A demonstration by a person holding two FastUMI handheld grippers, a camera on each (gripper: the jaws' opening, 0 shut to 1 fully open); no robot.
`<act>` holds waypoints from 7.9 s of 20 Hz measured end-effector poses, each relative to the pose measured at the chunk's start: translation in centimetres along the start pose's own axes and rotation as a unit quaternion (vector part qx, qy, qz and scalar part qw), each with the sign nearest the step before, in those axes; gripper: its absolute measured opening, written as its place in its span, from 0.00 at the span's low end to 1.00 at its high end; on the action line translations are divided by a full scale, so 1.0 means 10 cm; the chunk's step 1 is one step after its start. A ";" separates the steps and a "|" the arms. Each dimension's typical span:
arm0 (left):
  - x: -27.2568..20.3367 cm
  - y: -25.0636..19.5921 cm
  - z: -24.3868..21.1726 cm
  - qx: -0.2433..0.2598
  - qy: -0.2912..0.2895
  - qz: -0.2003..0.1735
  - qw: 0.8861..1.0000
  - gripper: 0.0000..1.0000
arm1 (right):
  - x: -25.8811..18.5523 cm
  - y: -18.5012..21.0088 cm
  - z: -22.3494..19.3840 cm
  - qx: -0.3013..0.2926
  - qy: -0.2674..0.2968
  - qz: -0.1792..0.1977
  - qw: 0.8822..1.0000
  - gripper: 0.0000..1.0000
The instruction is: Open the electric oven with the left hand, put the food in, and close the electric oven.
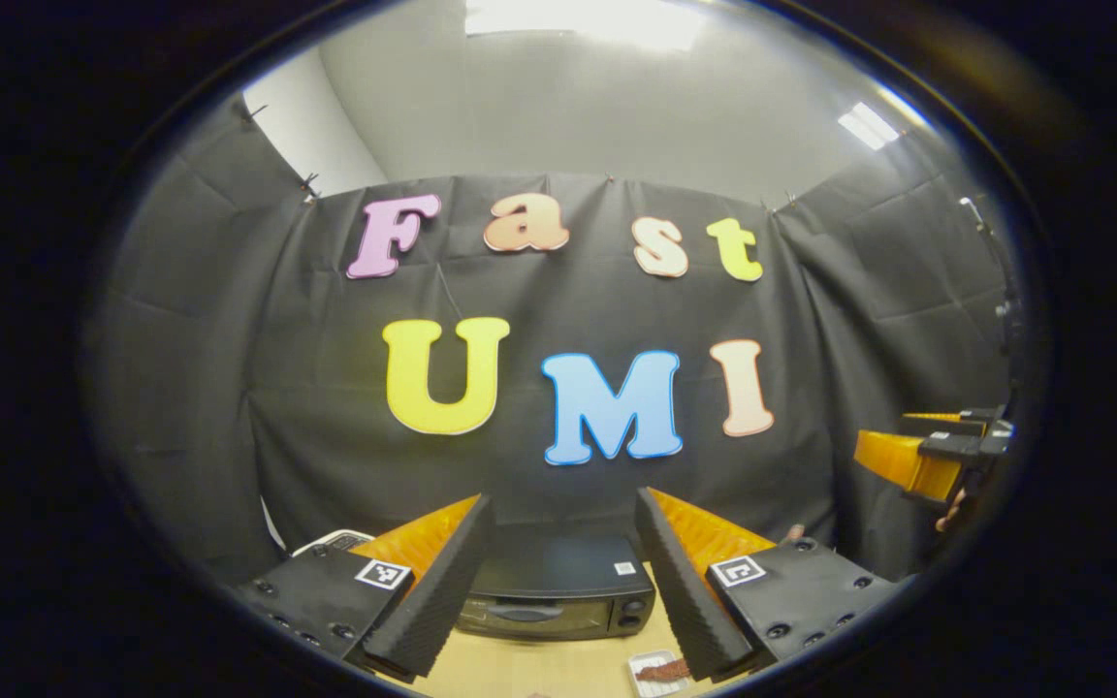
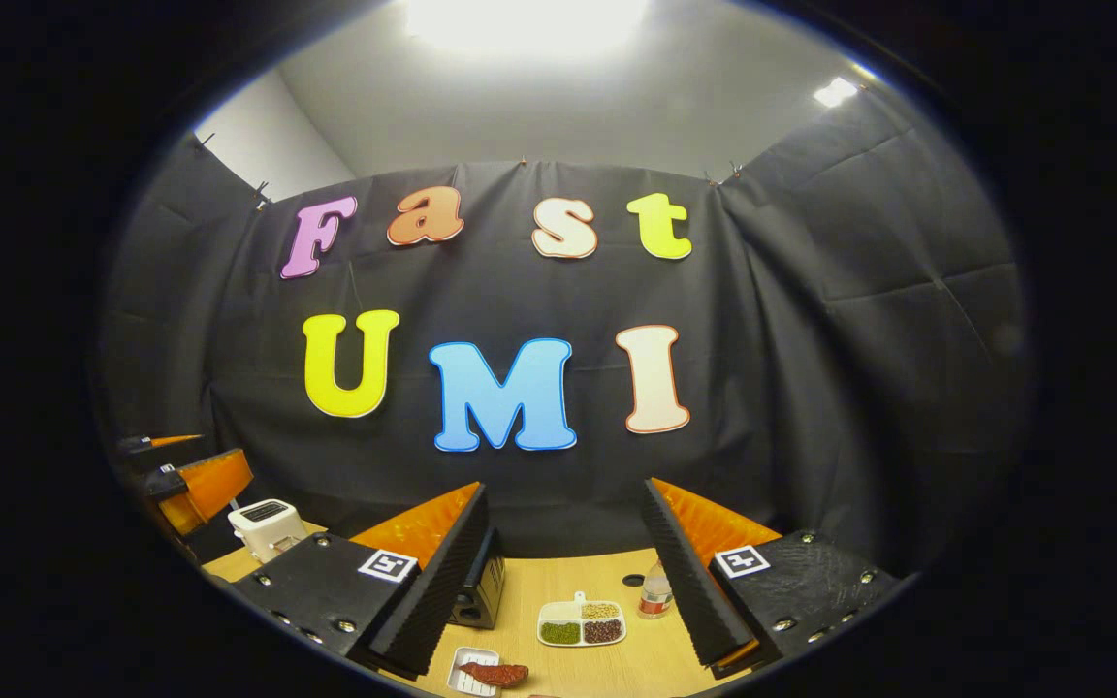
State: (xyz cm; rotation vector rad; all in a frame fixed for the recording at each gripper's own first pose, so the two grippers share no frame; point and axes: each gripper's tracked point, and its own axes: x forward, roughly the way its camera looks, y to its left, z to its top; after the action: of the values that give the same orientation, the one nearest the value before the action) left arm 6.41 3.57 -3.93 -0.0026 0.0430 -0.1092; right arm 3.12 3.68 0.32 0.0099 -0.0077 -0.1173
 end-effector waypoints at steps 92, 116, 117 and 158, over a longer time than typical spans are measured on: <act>0.29 0.66 -3.66 -0.025 0.309 0.027 0.950 1.00 | 0.05 0.18 -1.83 -0.056 0.238 0.059 0.968 0.95; -0.15 0.67 -1.59 -0.026 0.142 0.099 0.984 0.96 | 0.09 0.66 -3.99 0.303 0.494 0.202 0.790 0.80; -0.18 0.69 -1.59 -0.025 0.142 0.102 0.984 0.96 | 0.09 0.68 -4.00 0.315 0.498 0.204 0.782 0.80; -0.39 1.46 -1.01 -0.022 0.070 0.032 0.997 1.00 | 0.59 2.19 -2.76 0.513 0.329 0.233 0.758 0.02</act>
State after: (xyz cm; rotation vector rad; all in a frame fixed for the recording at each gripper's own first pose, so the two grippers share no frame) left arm 3.70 18.47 -13.92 -0.0379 0.1859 -0.0447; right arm 11.77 25.04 -26.99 1.1596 0.6381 0.4155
